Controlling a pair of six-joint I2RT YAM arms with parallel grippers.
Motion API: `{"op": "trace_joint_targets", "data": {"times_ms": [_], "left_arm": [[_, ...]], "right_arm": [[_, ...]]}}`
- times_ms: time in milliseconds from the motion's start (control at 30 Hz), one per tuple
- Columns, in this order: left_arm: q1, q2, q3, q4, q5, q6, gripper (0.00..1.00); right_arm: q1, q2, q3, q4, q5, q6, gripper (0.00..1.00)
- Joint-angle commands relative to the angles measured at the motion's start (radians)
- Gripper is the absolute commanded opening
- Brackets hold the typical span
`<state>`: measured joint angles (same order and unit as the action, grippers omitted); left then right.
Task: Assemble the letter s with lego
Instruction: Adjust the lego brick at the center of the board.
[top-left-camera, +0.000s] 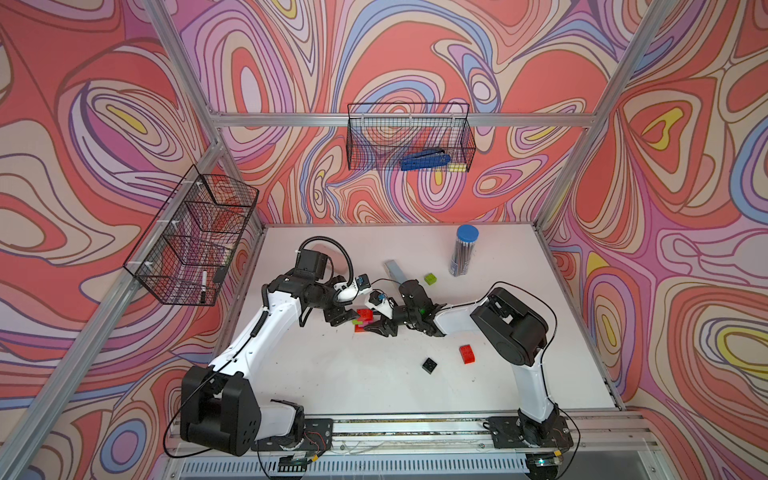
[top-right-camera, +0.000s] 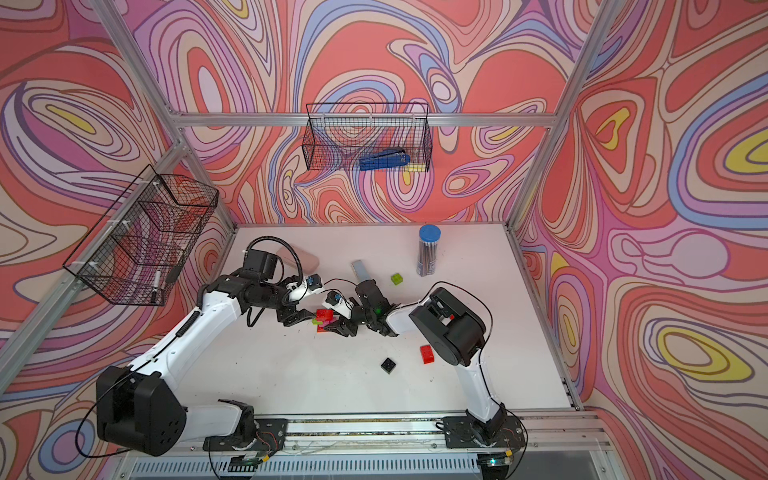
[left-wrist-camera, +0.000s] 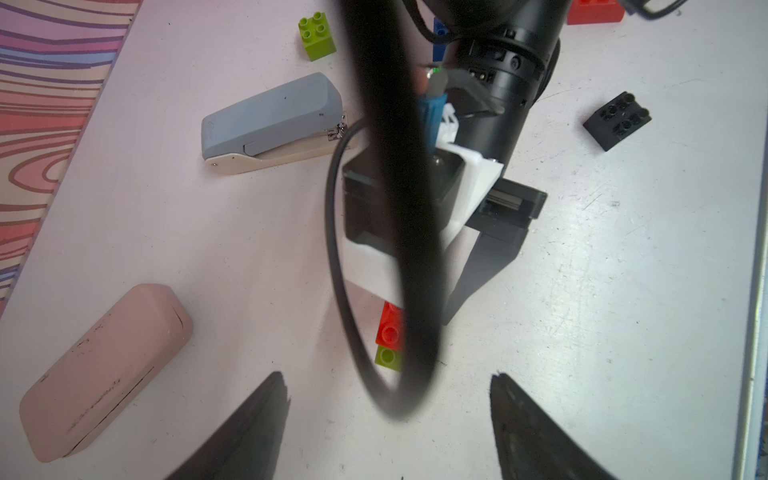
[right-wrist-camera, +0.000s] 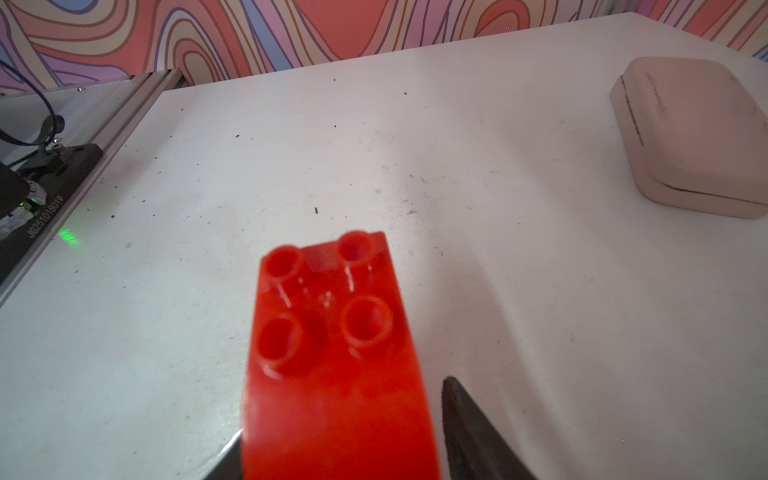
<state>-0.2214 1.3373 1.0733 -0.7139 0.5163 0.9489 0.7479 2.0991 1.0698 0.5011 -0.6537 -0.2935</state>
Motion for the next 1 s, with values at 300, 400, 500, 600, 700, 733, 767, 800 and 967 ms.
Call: {"op": "trace_joint_targets", "data": {"times_ms": [300, 400, 500, 600, 700, 733, 767, 800, 967], "left_arm": [[0.007, -0.01, -0.009, 0.007, 0.008, -0.027, 0.81], [0.011, -0.019, -0.003, 0.017, 0.015, -0.045, 0.81], [0.02, -0.026, 0.001, 0.026, 0.013, -0.067, 0.82], [0.027, -0.034, 0.005, 0.034, 0.008, -0.089, 0.83], [0.038, -0.045, 0.011, 0.048, 0.007, -0.111, 0.83], [0.043, -0.047, 0.012, 0.056, 0.0, -0.122, 0.83], [0.047, -0.049, 0.015, 0.061, -0.005, -0.128, 0.83], [0.052, -0.05, 0.017, 0.066, -0.01, -0.136, 0.84], [0.061, -0.047, 0.031, 0.082, -0.024, -0.167, 0.85]], "right_arm": [[0.007, 0.016, 0.018, 0.023, -0.037, 0.039, 0.33], [0.006, -0.001, 0.004, 0.028, -0.046, 0.063, 0.29], [0.005, -0.021, -0.016, 0.05, -0.052, 0.123, 0.28], [0.006, -0.038, -0.019, 0.047, -0.061, 0.227, 0.28], [0.007, -0.044, -0.025, 0.048, -0.069, 0.381, 0.28], [0.006, -0.041, -0.024, 0.042, -0.079, 0.43, 0.28], [0.007, -0.04, -0.025, 0.04, -0.082, 0.472, 0.28], [0.007, -0.032, -0.022, 0.037, -0.091, 0.534, 0.28], [0.006, 0.01, 0.018, 0.019, -0.148, 0.771, 0.27]]}}
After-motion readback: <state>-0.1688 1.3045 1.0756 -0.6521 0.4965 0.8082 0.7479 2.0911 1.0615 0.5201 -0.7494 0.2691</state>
